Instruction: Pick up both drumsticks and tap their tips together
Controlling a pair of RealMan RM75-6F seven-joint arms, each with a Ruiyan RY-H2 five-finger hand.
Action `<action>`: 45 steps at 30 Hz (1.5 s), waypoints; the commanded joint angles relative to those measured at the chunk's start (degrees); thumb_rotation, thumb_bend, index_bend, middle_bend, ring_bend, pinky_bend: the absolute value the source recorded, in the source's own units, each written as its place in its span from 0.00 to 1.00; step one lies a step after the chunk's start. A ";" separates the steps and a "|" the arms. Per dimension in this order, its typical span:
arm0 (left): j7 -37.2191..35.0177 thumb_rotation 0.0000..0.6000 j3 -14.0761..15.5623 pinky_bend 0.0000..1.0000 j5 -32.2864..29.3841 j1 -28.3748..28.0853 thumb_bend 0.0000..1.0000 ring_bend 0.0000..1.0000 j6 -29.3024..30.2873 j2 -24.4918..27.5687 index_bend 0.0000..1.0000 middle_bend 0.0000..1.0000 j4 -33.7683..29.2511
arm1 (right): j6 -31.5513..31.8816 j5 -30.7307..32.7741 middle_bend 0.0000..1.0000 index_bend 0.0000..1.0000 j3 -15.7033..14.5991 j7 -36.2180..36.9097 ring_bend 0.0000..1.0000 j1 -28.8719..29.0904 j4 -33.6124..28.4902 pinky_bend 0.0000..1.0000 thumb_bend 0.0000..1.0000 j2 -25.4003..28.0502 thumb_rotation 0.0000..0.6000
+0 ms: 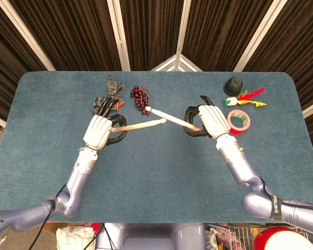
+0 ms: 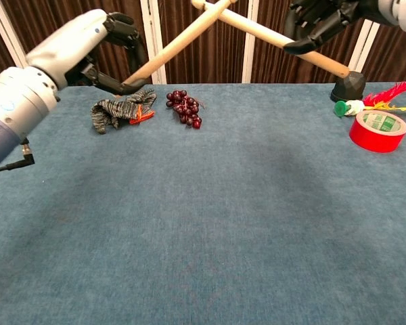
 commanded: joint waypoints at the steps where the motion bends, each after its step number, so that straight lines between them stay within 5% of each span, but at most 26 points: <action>1: -1.27 1.00 -0.77 0.00 -0.27 -1.00 0.53 0.10 0.36 -2.76 0.59 0.62 2.47 | 0.65 0.78 0.62 0.71 0.49 -0.92 0.42 0.74 -1.44 0.00 0.43 0.16 1.00; 19: -9.96 1.00 -2.72 0.00 2.11 -5.34 0.52 0.10 5.08 -13.99 0.60 0.62 13.07 | 1.22 5.77 0.62 0.72 0.51 -2.66 0.42 2.50 -4.64 0.00 0.43 1.90 1.00; 45: -8.81 1.00 -3.45 0.00 1.24 -5.47 0.52 0.10 5.84 -12.82 0.60 0.62 15.45 | -0.12 3.25 0.62 0.73 -0.15 1.52 0.42 1.99 -5.40 0.00 0.43 3.57 1.00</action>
